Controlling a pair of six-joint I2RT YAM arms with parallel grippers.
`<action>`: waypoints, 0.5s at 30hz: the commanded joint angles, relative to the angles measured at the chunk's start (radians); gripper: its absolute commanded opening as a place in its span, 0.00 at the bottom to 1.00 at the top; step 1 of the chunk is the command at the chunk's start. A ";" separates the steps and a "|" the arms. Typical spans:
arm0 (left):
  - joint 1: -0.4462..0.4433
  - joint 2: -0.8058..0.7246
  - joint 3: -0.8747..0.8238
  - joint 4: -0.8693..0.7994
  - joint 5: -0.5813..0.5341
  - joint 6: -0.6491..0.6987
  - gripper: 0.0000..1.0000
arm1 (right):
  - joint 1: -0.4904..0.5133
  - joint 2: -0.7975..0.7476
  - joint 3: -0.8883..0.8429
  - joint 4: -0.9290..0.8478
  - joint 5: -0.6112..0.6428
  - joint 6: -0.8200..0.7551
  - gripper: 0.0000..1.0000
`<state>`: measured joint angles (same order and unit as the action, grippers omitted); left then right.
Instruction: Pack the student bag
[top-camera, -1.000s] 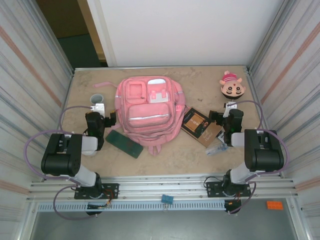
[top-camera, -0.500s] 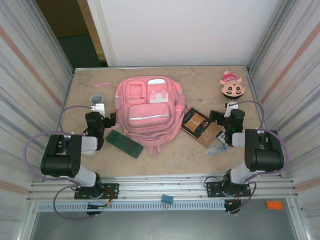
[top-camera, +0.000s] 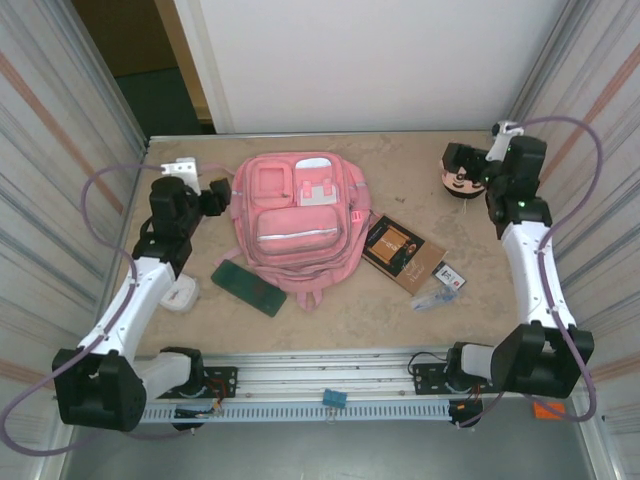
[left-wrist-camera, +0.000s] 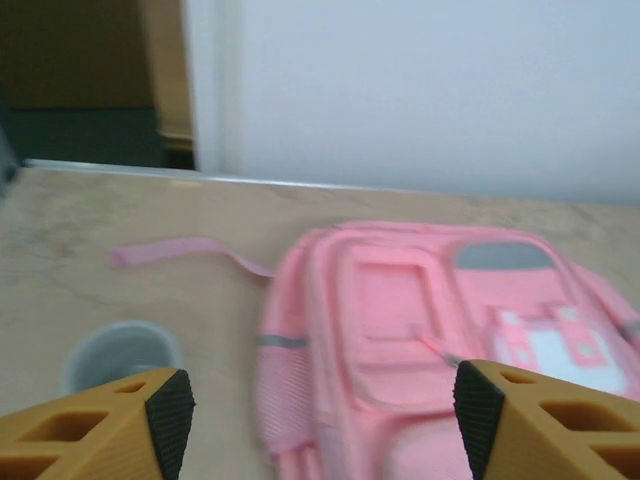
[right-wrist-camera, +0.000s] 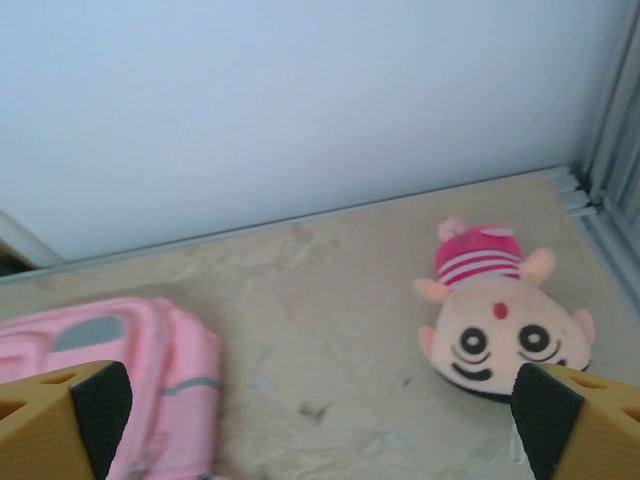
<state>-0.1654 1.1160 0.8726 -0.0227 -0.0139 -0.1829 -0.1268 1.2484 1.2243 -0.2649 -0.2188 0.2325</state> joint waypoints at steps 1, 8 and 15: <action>-0.090 0.030 0.035 -0.227 0.076 -0.090 0.69 | -0.014 0.007 0.029 -0.312 -0.147 0.129 0.99; -0.239 0.231 0.060 -0.198 0.136 -0.206 0.58 | 0.007 -0.035 -0.138 -0.292 -0.296 0.385 0.81; -0.307 0.475 0.094 -0.212 0.161 -0.250 0.48 | 0.367 -0.047 -0.334 -0.148 -0.122 0.531 0.72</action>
<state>-0.4767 1.5513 0.9409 -0.1997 0.1165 -0.3828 0.1318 1.2148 0.8978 -0.4744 -0.4000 0.6533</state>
